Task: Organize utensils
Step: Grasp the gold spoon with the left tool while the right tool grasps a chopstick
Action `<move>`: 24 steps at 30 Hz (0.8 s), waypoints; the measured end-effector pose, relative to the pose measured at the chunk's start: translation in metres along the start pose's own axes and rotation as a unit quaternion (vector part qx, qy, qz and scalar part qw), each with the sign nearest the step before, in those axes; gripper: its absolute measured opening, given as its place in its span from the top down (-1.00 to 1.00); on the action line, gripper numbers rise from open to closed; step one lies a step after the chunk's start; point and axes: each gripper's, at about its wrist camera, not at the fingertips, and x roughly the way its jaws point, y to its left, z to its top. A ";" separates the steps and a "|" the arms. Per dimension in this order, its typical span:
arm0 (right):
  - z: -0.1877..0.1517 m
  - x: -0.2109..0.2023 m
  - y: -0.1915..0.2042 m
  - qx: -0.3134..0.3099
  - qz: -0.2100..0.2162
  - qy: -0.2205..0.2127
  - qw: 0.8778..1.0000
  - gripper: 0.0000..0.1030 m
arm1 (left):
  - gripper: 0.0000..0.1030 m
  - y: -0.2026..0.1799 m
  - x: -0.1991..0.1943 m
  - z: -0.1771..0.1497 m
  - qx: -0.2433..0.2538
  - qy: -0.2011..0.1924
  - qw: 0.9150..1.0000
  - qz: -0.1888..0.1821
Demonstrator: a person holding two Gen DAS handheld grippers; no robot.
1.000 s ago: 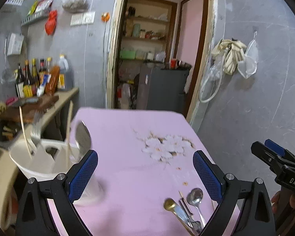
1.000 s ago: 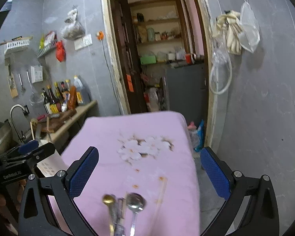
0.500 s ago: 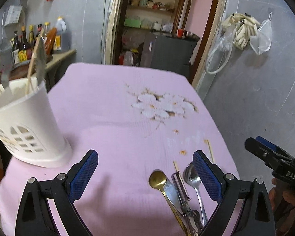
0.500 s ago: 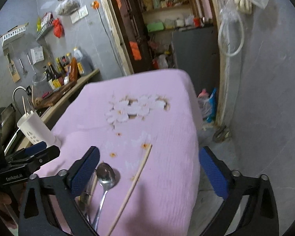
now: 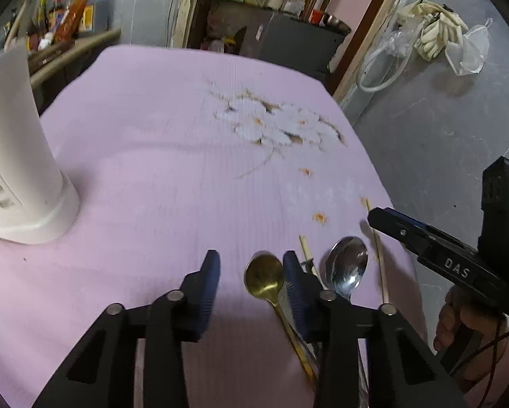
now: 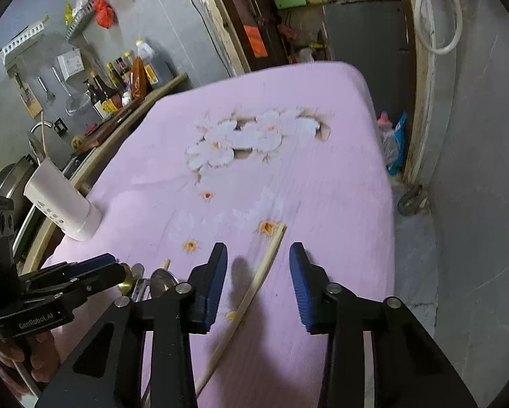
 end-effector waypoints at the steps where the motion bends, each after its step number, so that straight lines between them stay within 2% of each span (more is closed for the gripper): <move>1: 0.001 0.002 0.002 -0.002 -0.001 0.002 1.000 0.38 | 0.35 0.000 0.000 0.001 -0.001 0.000 1.000 -0.001; 3: 0.000 0.003 0.003 -0.003 -0.004 0.007 1.000 0.38 | 0.42 0.001 0.001 0.000 -0.005 0.001 1.000 -0.004; 5: 0.000 0.005 0.006 0.001 -0.008 0.012 1.000 0.38 | 0.59 0.001 0.003 0.000 -0.008 0.006 1.000 -0.010; 7: 0.001 0.007 0.006 0.003 -0.014 0.017 1.000 0.40 | 0.62 0.000 0.004 0.000 -0.004 0.011 1.000 -0.012; 11: 0.001 0.012 0.004 0.026 -0.018 0.037 0.999 0.72 | 0.70 -0.009 0.008 0.001 0.018 0.024 0.999 -0.016; 15: 0.001 0.015 0.004 0.046 -0.023 0.046 0.998 0.82 | 0.82 -0.010 0.009 0.003 0.019 0.029 0.999 -0.024; 19: 0.001 0.015 -0.007 0.093 0.002 0.050 0.994 0.88 | 0.91 -0.008 0.007 0.005 0.014 0.028 0.999 -0.032; 24: -0.002 0.005 -0.008 0.132 0.045 0.030 0.990 0.92 | 0.94 -0.013 -0.005 0.006 0.028 0.016 0.999 -0.030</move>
